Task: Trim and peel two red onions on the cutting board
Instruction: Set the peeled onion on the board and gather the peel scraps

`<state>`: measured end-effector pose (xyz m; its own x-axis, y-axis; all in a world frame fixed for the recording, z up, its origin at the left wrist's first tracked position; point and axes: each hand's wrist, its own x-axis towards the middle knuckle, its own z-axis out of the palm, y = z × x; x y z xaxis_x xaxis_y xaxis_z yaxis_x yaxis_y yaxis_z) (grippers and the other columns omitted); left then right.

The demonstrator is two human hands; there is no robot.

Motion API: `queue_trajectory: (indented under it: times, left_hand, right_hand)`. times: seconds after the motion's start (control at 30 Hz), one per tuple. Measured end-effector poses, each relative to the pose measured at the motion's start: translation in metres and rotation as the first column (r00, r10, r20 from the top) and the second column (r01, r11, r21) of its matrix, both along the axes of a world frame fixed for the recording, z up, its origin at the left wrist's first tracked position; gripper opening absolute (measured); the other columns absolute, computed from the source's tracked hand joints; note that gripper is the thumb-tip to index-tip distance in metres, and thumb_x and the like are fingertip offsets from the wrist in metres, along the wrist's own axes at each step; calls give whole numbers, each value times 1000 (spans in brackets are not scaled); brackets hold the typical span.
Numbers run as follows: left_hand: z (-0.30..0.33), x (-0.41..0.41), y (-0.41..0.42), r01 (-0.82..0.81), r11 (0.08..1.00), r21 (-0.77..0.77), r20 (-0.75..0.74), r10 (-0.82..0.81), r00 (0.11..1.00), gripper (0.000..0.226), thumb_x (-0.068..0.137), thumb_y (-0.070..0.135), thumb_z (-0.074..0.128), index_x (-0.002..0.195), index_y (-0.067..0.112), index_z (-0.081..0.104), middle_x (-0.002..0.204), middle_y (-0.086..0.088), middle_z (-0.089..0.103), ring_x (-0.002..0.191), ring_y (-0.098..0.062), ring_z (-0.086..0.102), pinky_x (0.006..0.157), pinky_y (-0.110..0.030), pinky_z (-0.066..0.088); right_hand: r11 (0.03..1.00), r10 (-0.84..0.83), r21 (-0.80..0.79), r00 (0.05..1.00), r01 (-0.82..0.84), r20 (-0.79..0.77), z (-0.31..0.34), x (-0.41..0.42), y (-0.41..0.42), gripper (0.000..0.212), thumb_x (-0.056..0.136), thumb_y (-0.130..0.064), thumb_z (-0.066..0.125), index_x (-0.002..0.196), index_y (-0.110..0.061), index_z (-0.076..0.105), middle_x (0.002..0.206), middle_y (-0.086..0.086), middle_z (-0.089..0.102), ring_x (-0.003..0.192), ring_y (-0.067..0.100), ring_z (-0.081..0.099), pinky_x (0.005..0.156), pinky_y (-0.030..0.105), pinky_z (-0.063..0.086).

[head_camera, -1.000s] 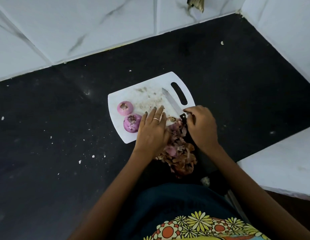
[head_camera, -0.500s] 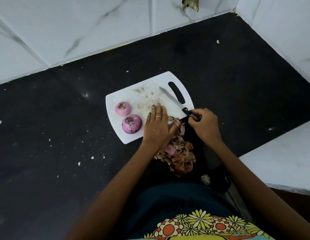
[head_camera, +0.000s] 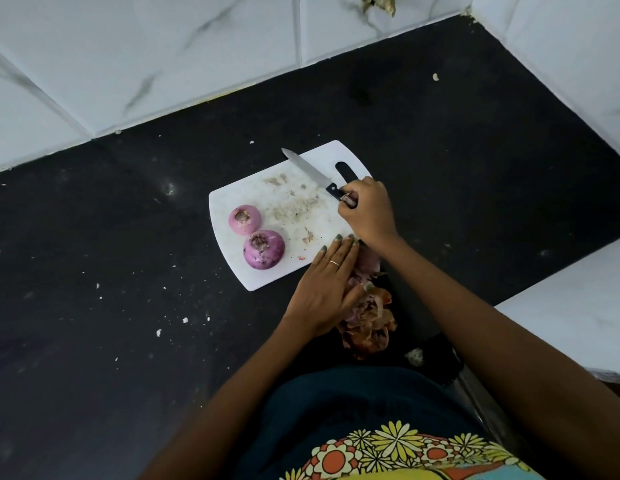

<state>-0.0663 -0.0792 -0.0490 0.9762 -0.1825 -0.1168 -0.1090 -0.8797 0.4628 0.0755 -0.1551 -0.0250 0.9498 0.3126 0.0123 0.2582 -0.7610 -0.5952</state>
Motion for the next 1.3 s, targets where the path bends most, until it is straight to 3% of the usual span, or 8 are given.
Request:
queue_trajectory:
  times: [0.23, 0.37, 0.57, 0.7, 0.8, 1.0, 1.13, 1.3]
  left_hand:
    - [13, -16, 4, -212, 912, -352, 167, 284, 944, 68, 98, 54, 22, 151, 12, 24, 157, -6, 26, 145, -15, 19, 119, -31, 18]
    - [10, -26, 4, -293, 820, -491, 186, 427, 885, 76, 96, 61, 17, 152, 10, 7, 160, -7, 10, 149, -15, 10, 120, -28, 12]
    - [5, -33, 5, -293, 789, -539, 149, 433, 889, 83, 95, 64, 17, 152, 4, 7, 161, -10, 9, 149, -16, 10, 120, -33, 15]
    - [1, -36, 6, -336, 785, -520, 132, 462, 877, 85, 94, 66, 15, 152, 4, 12, 161, -6, 11, 148, -8, 7, 119, -24, 9]
    - [-1, -37, 3, -366, 776, -514, 127, 490, 862, 84, 94, 66, 13, 152, 5, 14, 161, -3, 11, 148, -7, 8, 119, -22, 8]
    - [-4, -39, 1, -364, 740, -565, 127, 514, 848, 83, 95, 65, 15, 152, 6, 5, 162, -6, 7, 149, -15, 8, 121, -36, 13]
    - [-4, -39, 2, -356, 739, -572, 126, 507, 853, 83, 95, 65, 16, 152, 6, 5, 162, -7, 7, 149, -16, 7, 120, -40, 14]
    - [-6, -40, 1, -367, 752, -547, 124, 507, 853, 86, 93, 68, 13, 153, 5, 8, 162, -4, 8, 149, -12, 7, 121, -32, 11]
  right_hand:
    - [982, 149, 89, 972, -167, 180, 12, -12, -1, 28, 88, -8, 48, 109, -4, 65, 110, 13, 62, 105, 31, 56, 91, 46, 45]
    - [787, 589, -169, 804, -593, -81, 15, -33, 13, 45, 99, -13, 38, 143, -3, 39, 152, 13, 35, 143, 24, 28, 117, 33, 17]
    - [577, 737, -323, 648, -751, -190, 6, -57, -22, 77, 82, -39, 11, 150, -7, 25, 158, 11, 19, 148, 20, 10, 121, 38, 6]
    - [831, 556, 13, 829, -556, -65, 18, -66, -44, 58, 80, -33, 28, 116, -8, 67, 122, 11, 66, 114, 24, 60, 96, 41, 48]
    - [909, 410, 59, 911, -411, 33, 22, -58, -28, 41, 86, -18, 40, 115, -4, 66, 116, 8, 66, 106, 21, 60, 90, 38, 49]
    - [694, 627, -339, 765, -635, -148, 0, -46, 6, 54, 102, -28, 27, 150, -6, 20, 160, 11, 13, 148, 20, 7, 120, 34, 4]
    - [654, 690, -295, 709, -697, -148, 8, -63, -31, 60, 96, -38, 21, 146, -9, 35, 156, 8, 26, 147, 17, 16, 120, 32, 12]
    - [935, 329, 133, 944, -329, 28, 16, -65, -50, 43, 95, -38, 37, 92, -8, 68, 90, 6, 69, 85, 21, 64, 74, 42, 51]
